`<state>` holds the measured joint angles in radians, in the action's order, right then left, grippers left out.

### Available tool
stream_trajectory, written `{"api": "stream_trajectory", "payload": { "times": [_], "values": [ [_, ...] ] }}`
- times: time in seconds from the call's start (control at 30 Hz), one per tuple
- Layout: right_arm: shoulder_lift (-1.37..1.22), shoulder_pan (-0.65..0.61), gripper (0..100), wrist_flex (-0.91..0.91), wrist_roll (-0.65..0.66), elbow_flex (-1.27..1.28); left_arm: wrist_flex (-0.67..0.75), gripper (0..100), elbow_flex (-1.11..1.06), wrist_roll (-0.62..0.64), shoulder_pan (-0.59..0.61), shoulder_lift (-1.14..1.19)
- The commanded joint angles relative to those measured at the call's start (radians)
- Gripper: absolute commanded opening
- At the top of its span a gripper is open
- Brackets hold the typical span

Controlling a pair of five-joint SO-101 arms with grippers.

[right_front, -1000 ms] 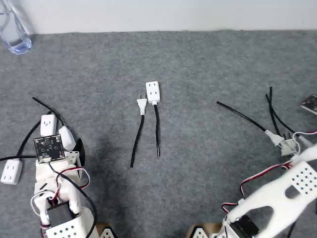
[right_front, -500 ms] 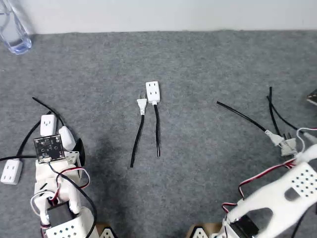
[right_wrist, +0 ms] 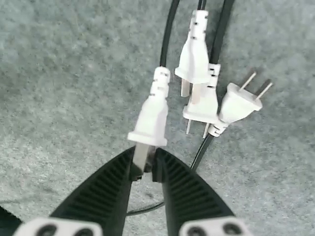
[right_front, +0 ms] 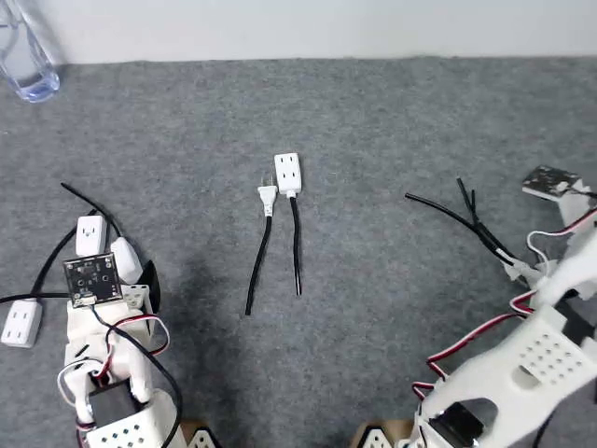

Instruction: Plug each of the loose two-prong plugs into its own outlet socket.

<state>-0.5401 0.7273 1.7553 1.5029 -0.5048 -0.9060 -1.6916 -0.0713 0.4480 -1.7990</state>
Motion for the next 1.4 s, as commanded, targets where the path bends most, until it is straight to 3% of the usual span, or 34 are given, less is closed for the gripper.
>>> {"api": "stream_trajectory", "payload": {
  "times": [0.0, 0.13, 0.57, 0.7, 0.97, 1.2, 1.37],
  "values": [
    [0.027, 0.012, 17.7, 0.030, 0.002, -0.002, 0.012, 26, 0.007, 0.006, -0.005, -0.005],
    [0.015, 0.021, 31.9, 0.035, 0.002, -0.003, 0.014, 26, 0.007, 0.006, -0.005, -0.005],
    [0.222, 0.013, 29.7, 0.044, -0.032, 0.002, 0.014, 26, 0.007, 0.006, -0.005, -0.006],
    [0.254, -0.062, 29.6, 0.042, -0.238, 0.005, 0.012, 26, 0.007, 0.015, -0.005, -0.006],
    [0.278, -0.341, 29.6, 0.041, -0.865, 0.215, 0.011, 29, 0.007, 0.146, -0.005, -0.008],
    [0.338, -0.587, 29.6, -0.025, -1.008, 0.463, -0.044, 31, 0.081, 0.195, -0.005, -0.009],
    [0.418, -0.611, 29.6, -0.243, -1.122, 0.661, -0.126, 31, 0.249, 0.192, -0.072, -0.003]
  ]
}}
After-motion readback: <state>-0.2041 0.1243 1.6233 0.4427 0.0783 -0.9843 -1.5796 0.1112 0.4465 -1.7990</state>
